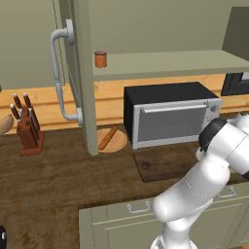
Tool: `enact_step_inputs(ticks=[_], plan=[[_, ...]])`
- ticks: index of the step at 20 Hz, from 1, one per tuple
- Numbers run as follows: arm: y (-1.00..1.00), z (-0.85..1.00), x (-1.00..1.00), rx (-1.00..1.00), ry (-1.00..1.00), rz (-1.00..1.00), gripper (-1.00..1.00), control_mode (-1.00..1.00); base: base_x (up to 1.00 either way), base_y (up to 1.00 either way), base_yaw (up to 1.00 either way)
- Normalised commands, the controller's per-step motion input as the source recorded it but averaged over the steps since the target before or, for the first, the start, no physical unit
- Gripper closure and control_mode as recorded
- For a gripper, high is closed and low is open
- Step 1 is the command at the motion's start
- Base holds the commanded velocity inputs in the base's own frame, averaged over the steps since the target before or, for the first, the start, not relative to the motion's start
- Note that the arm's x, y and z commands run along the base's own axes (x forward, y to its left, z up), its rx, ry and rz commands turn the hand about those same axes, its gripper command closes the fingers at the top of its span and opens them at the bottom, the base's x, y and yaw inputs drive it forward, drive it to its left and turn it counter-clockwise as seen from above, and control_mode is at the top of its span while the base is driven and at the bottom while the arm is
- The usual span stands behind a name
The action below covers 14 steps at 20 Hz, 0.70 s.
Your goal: From the different types of pastries on the counter, select a croissant and place it on the cutting board. Then retrieve a jar of jam from the cabinet and place it alongside the croissant on the cutting board.
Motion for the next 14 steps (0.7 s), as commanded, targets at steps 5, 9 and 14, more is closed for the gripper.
enact_step_inputs(ticks=[5, 9, 14], plan=[[0.0, -0.03, 0.03, 0.01, 0.0, 0.0, -1.0, -1.0, 0.0, 0.0, 0.0], [0.15, -0.29, 0.0, 0.0, 0.03, 0.0, -1.0, -1.0, 0.0, 0.0, 0.0], [0.29, -0.36, 0.0, 0.0, 0.05, 0.02, -1.0, -1.0, 0.0, 0.0, 0.0]])
